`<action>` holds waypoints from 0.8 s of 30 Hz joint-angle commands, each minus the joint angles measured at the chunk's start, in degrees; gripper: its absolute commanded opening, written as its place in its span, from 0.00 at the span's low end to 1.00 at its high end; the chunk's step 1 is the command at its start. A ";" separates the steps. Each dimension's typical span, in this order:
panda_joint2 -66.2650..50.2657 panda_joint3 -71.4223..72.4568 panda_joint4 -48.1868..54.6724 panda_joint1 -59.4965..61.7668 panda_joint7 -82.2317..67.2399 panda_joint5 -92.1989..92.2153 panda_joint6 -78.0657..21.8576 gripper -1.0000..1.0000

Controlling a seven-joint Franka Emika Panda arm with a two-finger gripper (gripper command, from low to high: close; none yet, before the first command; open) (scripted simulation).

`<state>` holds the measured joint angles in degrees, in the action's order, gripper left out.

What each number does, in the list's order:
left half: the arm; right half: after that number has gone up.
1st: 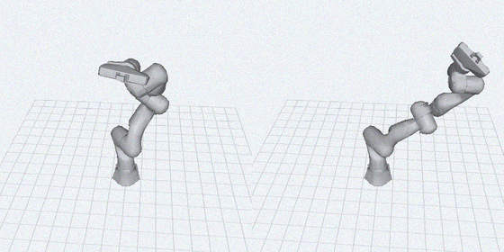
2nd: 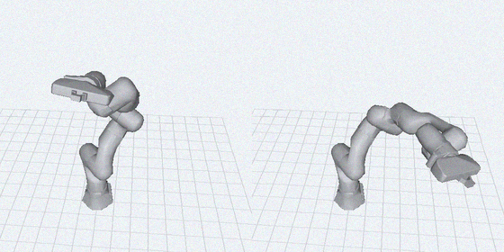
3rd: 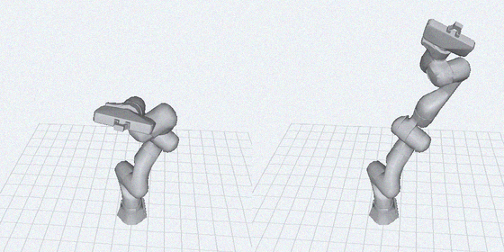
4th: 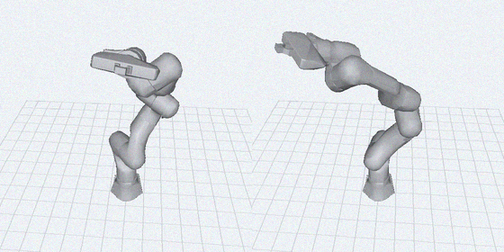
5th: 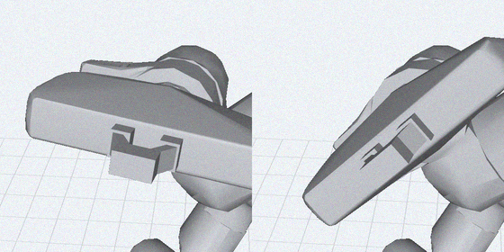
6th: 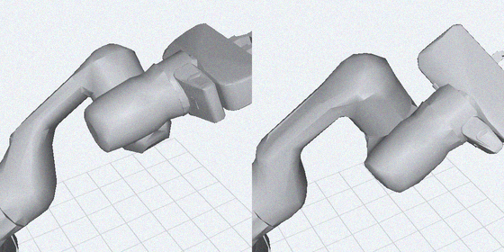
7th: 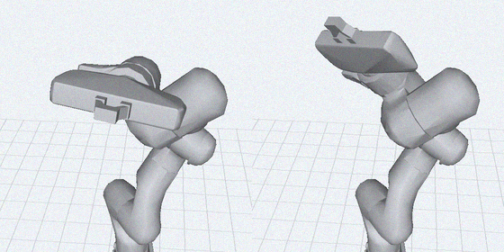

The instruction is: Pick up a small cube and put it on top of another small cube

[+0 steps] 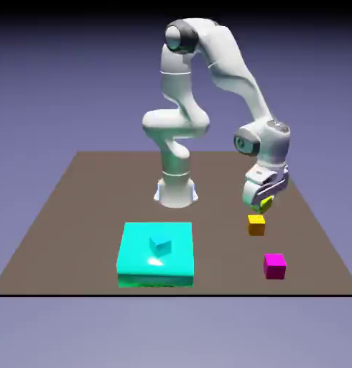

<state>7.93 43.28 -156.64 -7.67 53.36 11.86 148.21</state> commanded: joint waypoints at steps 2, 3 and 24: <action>3.90 -0.09 -3.08 -3.64 4.64 4.93 0.58 0.00; 4.42 -0.11 -3.49 -4.13 5.25 5.60 0.66 0.00; -4.09 -3.62 -3.57 -4.77 14.53 -7.53 7.62 1.00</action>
<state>3.84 39.66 -160.21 -12.51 67.89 4.33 155.83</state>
